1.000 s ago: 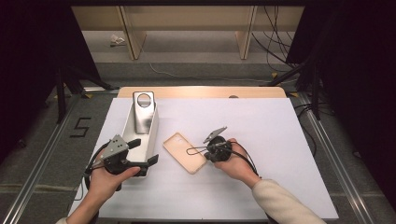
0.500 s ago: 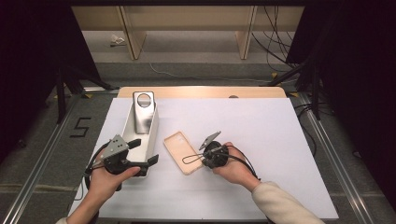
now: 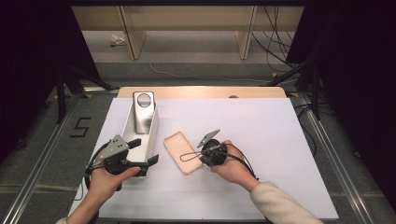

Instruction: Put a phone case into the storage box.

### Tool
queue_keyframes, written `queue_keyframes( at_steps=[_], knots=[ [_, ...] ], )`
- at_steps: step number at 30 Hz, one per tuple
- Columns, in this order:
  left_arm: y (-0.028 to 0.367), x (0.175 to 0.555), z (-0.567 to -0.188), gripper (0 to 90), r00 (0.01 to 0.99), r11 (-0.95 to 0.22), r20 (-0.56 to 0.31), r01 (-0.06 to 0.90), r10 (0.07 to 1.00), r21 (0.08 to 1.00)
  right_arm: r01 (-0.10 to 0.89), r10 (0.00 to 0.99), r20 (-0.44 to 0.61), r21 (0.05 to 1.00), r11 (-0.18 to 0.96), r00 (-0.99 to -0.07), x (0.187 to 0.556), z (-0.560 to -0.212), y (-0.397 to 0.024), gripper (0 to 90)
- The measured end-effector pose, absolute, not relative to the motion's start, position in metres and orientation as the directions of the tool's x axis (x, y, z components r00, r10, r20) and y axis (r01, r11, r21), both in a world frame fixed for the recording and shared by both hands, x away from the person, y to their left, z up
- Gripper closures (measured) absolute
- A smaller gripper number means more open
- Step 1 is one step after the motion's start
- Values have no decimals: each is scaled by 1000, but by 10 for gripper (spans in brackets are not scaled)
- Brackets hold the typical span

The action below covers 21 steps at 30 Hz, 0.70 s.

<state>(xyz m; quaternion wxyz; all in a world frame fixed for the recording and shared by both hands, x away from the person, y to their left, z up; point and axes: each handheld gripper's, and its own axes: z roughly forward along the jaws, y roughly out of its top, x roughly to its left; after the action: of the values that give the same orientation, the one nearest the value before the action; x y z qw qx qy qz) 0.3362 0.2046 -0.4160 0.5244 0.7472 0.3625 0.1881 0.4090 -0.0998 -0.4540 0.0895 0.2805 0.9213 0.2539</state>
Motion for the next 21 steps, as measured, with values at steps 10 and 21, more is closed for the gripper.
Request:
queue_keyframes(
  at_steps=[10, 21],
  knots=[
    [205, 336, -416, 100, 667, -185, -101, 345, 738, 920, 507, 590, -24, 485, 712, -807, 421, -470, -91, 900],
    [204, 336, -416, 101, 668, -186, -101, 344, 738, 920, 487, 539, 20, 460, 743, -842, 406, -468, -79, 900]
  ],
)
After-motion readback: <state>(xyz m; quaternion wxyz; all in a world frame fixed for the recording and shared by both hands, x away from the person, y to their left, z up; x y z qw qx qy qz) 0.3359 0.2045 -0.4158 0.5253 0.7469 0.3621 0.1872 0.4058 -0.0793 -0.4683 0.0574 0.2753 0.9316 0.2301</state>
